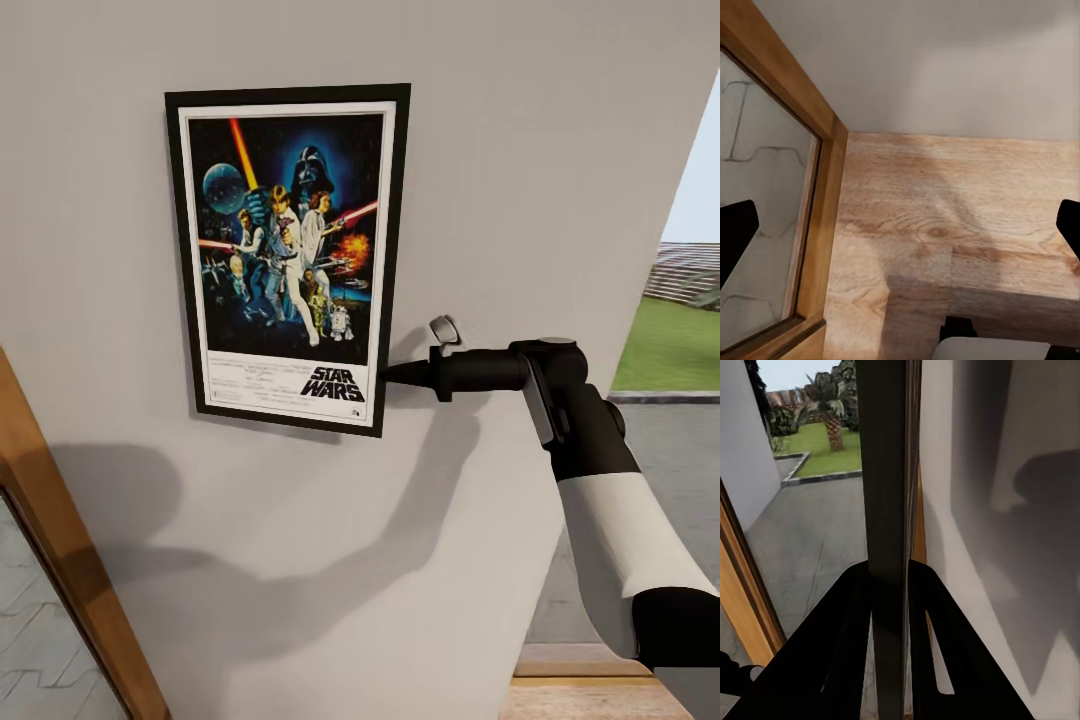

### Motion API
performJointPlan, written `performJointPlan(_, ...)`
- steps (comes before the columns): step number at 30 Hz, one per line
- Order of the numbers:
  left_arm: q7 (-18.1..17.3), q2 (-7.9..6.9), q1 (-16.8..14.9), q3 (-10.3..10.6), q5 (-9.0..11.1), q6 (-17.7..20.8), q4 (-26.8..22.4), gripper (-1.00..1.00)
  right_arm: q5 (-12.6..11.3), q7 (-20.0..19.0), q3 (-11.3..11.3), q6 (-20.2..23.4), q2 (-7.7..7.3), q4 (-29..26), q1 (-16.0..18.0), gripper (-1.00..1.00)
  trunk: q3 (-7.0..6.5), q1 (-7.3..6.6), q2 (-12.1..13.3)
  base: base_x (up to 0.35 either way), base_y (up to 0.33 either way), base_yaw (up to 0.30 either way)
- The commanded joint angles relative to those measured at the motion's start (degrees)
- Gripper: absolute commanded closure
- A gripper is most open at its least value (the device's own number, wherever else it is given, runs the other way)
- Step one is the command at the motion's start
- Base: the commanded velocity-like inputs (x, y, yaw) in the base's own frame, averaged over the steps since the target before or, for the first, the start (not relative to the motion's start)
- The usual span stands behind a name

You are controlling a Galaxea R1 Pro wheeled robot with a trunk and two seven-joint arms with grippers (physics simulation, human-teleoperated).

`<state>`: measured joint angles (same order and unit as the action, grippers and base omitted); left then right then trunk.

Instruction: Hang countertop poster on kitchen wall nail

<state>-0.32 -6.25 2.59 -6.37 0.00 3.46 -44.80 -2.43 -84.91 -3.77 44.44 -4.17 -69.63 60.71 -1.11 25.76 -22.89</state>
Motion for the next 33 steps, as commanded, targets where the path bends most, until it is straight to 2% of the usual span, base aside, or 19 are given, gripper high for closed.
performJointPlan(1, -0.03, 0.01, 0.05, -0.04, 0.0, 0.36, -0.17, -1.0, -0.29, -0.17, -0.1, 0.83, -0.05, 0.02, 0.02, 1.0, 0.01, 0.02, -0.03, 0.0, 0.001, 0.0)
performJointPlan(14, -0.03, 0.01, 0.05, -0.04, 0.0, 0.4, -0.15, -1.0, -0.29, -0.17, -0.1, 0.83, -0.05, 0.02, 0.02, 1.0, 0.01, 0.02, -0.03, 0.0, 0.0, 0.0)
performJointPlan(17, -0.07, 0.23, 0.05, -0.84, 0.17, 0.33, -0.12, -1.0, -0.47, 0.29, -0.01, 1.04, -0.88, -0.08, 0.02, 1.0, 0.01, 0.02, -0.03, 0.0, 0.0, 0.0)
performJointPlan(33, -0.07, 0.23, 0.05, -0.84, 0.17, 0.33, -0.12, -1.0, -0.47, 0.29, -0.01, 1.04, -0.88, -0.08, 0.02, 1.0, 0.01, 0.02, -0.03, 0.0, 0.0, 0.0)
